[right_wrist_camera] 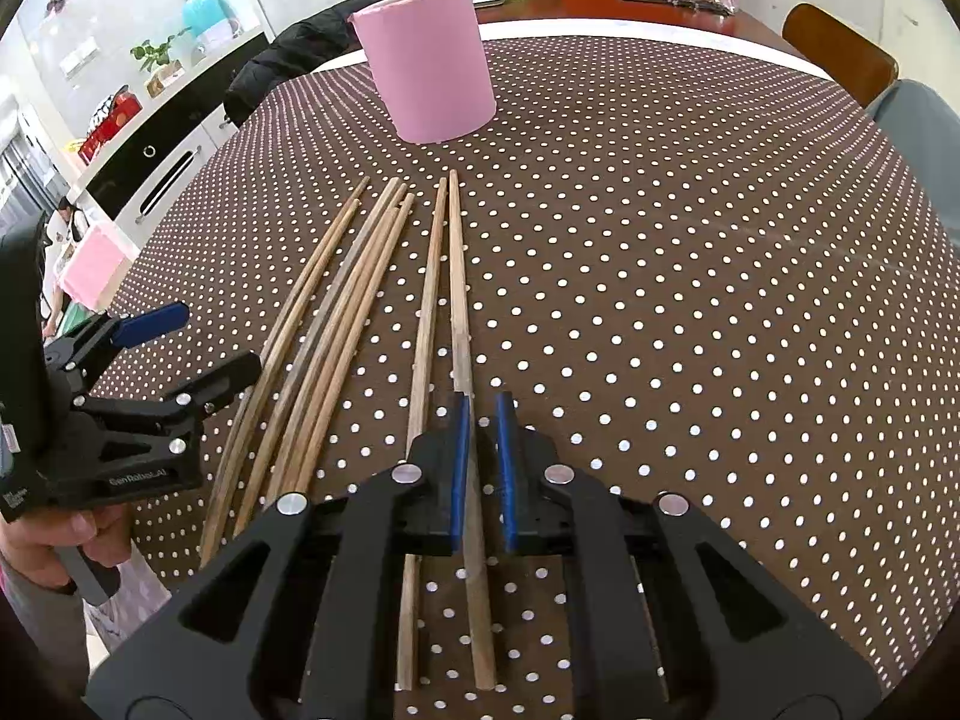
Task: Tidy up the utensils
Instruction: 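Lift the chopstick with the right gripper while the left gripper pinches another chopstick from the pile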
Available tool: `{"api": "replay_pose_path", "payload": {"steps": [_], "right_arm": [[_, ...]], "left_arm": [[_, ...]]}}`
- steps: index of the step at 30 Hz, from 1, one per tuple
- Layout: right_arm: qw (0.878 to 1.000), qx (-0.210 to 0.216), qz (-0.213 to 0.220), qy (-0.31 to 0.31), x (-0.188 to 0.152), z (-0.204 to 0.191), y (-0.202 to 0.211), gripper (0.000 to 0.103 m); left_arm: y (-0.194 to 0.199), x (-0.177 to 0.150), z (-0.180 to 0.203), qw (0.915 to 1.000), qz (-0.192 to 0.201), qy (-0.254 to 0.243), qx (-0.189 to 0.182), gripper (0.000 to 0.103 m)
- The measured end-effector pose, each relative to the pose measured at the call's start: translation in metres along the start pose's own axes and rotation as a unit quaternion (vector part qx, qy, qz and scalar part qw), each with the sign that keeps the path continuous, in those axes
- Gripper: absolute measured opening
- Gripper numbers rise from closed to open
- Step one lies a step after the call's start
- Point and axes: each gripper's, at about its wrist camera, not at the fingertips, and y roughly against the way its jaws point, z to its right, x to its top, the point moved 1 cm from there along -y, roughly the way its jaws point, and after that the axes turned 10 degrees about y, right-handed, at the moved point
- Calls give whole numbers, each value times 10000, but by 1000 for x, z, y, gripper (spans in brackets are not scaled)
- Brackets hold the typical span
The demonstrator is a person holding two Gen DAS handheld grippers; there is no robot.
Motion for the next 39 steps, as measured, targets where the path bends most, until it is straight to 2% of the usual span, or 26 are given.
{"api": "replay_pose_path", "payload": {"steps": [9,11,16,24,28,32,33,35,36,37,39], "right_arm": [[9997,15,-19,226,9,-9,-5,10],[9997,23,-17,249,10,-11,-6,10],[9993,3,-73,364,14,-16,-11,10],[9971,-97,-338,680,33,-24,-30,10],[9943,-197,-582,866,47,-29,-40,10],[9920,-241,-755,982,60,-32,-49,10],[9917,-250,-775,999,63,-33,-51,10],[9897,-327,-791,1150,65,-36,-53,9],[9893,-354,-770,1189,63,-36,-53,9],[9900,-342,-721,1163,62,-35,-52,8],[9931,-245,-603,975,60,-31,-51,6]], "left_arm": [[-7,9,7,9999,-23,-86,56,91],[-11,9,10,9997,-11,-132,197,91],[-14,12,7,9999,-125,22,102,91],[-23,26,11,9993,-295,-203,55,90],[-30,35,10,9978,-547,-233,-281,80],[-39,51,13,9957,-695,-418,-453,74],[-41,55,15,9953,-694,-463,-486,65],[-41,61,18,9950,-676,-501,-536,39],[-42,65,20,9946,-687,-518,-573,15],[-43,66,21,9942,-703,-527,-625,9],[-42,65,20,9931,-695,-489,-808,5]]}}
